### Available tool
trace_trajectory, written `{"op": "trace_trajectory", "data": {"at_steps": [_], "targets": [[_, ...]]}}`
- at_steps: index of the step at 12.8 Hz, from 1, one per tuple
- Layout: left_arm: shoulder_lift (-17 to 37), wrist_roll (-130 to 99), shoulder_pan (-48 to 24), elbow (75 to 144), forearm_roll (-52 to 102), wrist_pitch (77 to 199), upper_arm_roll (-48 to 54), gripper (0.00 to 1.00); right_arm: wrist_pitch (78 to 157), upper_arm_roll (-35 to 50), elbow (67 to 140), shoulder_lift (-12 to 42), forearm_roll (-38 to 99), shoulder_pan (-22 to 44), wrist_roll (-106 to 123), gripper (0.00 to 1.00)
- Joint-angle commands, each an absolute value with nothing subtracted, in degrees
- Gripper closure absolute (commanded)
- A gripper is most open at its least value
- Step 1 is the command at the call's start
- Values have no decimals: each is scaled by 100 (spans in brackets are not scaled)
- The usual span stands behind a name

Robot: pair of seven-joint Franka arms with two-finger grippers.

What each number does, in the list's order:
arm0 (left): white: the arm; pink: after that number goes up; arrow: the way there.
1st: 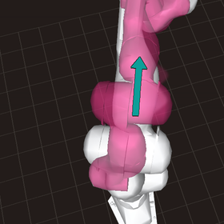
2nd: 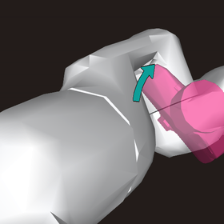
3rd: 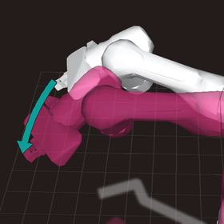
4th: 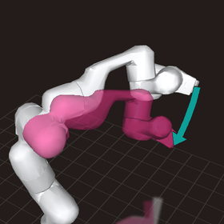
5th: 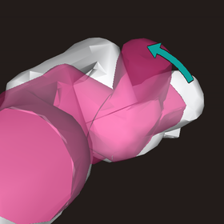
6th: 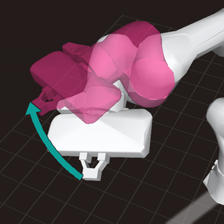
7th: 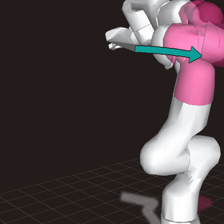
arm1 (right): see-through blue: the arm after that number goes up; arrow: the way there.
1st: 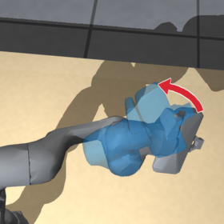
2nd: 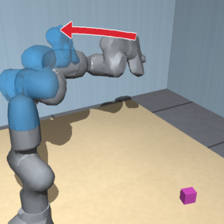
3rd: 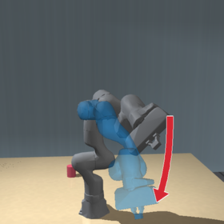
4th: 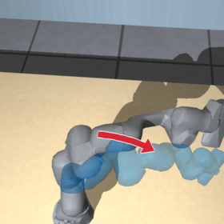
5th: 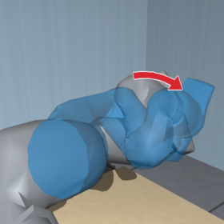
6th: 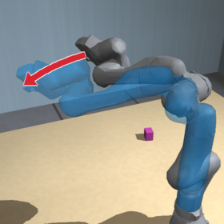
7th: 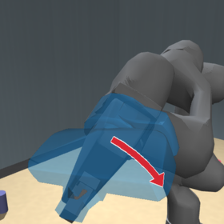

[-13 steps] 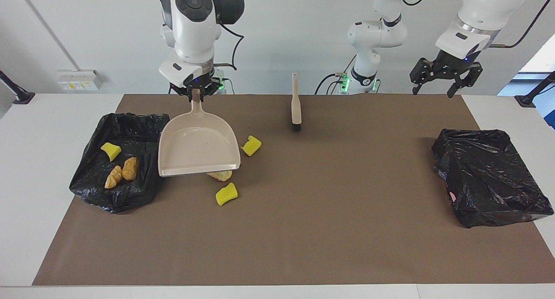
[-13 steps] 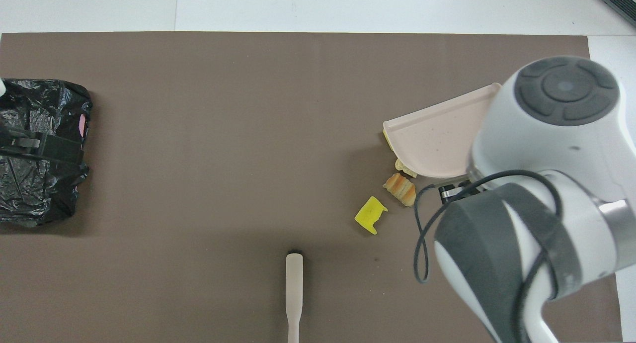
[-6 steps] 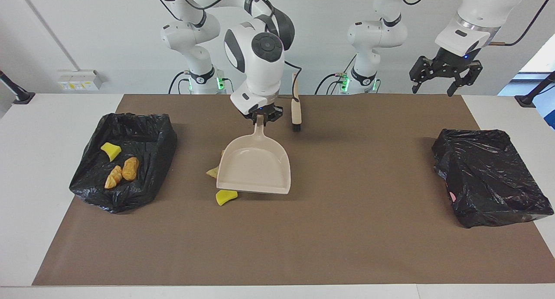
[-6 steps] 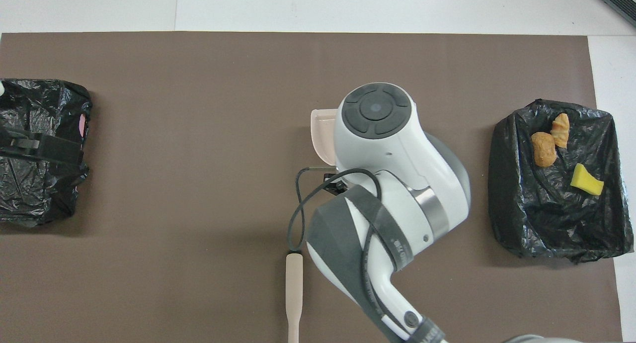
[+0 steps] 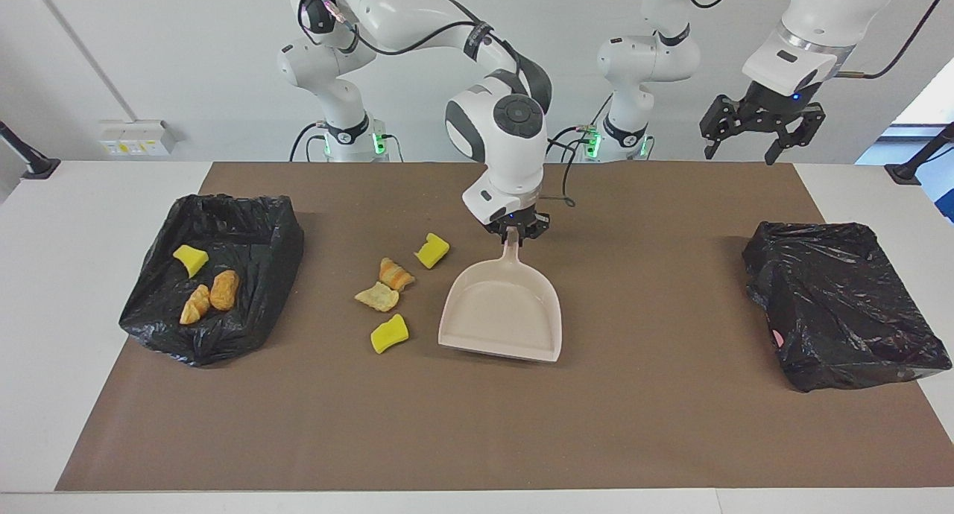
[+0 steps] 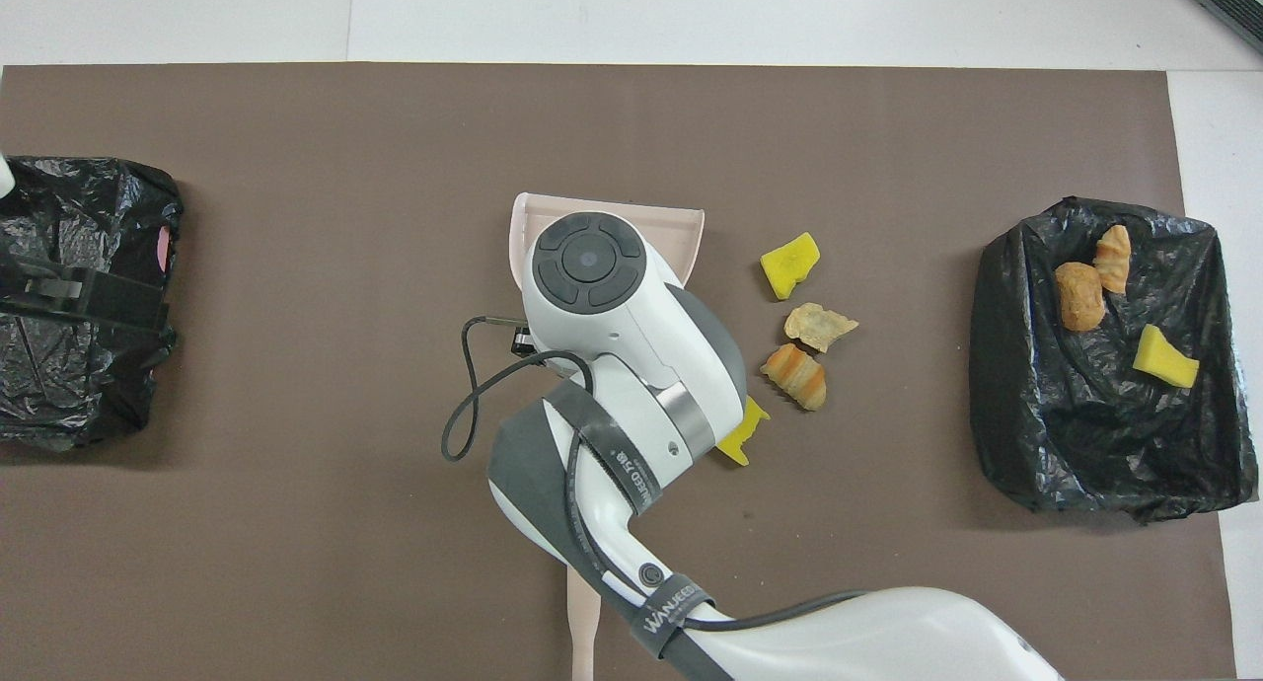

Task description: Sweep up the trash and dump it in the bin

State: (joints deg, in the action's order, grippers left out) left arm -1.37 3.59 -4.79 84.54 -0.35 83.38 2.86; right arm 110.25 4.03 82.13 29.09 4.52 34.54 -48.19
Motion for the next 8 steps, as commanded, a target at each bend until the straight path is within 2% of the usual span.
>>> {"op": "trace_trajectory", "data": {"at_steps": [1,6,7,8], "targets": [[-220,387,-387,8490,-79,8226,290,0,11450,404,7980,3225,598,3524,-4852,100],[-220,378,-387,8490,-79,8262,290,0,12023,422,8094,3445,606,3560,-4535,100],[-220,369,-387,8490,-88,8253,290,0,12076,422,8112,3445,624,3568,-4492,95],[-220,387,-387,8490,-88,8227,290,0,12094,422,8191,3437,615,3568,-4474,73]]}}
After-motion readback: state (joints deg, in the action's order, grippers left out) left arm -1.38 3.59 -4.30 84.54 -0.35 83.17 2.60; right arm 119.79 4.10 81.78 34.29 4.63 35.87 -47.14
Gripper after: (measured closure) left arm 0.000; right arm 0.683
